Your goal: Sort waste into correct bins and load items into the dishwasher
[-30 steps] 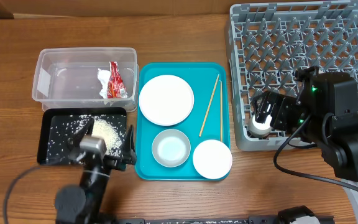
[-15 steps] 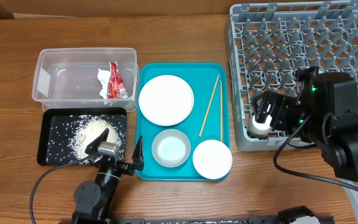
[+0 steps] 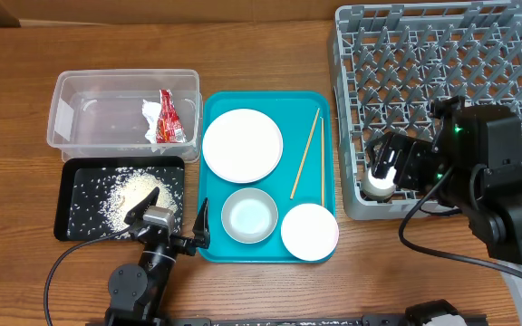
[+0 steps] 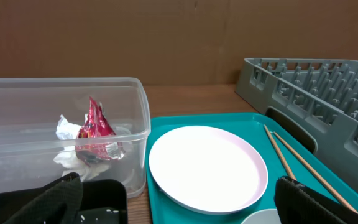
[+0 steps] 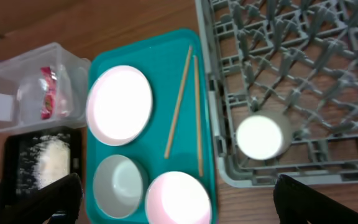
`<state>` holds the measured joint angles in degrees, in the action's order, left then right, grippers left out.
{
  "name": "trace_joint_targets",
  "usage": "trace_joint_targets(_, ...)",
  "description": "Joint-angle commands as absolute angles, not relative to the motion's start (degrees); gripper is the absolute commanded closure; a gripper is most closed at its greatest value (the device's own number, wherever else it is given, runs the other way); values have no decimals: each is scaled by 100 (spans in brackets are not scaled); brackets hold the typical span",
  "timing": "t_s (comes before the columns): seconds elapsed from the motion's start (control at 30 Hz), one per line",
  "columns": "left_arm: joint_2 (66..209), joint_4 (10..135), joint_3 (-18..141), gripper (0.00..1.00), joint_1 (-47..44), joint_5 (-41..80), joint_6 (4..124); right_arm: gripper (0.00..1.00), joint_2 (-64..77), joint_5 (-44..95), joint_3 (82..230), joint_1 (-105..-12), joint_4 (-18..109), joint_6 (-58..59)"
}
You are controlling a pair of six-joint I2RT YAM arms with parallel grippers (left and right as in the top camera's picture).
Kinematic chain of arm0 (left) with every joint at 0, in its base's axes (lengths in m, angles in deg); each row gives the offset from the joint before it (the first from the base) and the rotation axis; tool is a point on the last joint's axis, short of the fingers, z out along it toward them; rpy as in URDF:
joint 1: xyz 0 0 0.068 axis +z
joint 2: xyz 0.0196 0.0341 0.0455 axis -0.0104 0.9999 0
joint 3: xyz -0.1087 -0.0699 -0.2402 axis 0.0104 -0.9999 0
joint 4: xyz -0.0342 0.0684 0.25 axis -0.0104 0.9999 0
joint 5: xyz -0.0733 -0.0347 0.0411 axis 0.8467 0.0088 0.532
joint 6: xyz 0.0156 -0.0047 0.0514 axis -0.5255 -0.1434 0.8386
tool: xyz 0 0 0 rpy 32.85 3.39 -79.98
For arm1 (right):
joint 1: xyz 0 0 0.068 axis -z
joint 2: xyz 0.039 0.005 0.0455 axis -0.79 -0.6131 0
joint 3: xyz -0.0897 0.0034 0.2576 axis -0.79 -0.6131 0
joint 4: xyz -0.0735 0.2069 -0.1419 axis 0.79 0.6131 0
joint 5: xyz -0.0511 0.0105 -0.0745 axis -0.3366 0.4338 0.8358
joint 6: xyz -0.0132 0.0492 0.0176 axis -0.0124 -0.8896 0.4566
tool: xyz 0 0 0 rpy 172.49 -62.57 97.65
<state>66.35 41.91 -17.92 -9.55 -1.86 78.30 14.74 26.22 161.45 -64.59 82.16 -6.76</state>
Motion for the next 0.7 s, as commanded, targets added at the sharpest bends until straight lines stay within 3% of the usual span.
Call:
trace_joint_targets(0.0, 6576, 4206, -1809, 0, -915, -85, 7854, 0, 1490, 2204, 16246, -6444, 7757, -938)
trace_joint_targets(0.13, 6576, 4206, -1809, 0, -915, -85, 7854, 0, 1490, 2099, 16246, -6444, 7611, -912)
trace_joint_targets(0.3, 6576, 4206, -1809, 0, -915, -85, 7854, 9, 1256, 1549, 16036, -6973, 8068, -328)
trace_joint_targets(0.5, 6576, 4206, -1809, 0, -915, -85, 7854, 22, 427, 1964, 14277, -8238, 7834, -1253)
trace_joint_targets(0.67, 6576, 4206, -1809, 0, -915, -85, 7854, 26, -93, 2307, 13466, -8308, 7252, -1262)
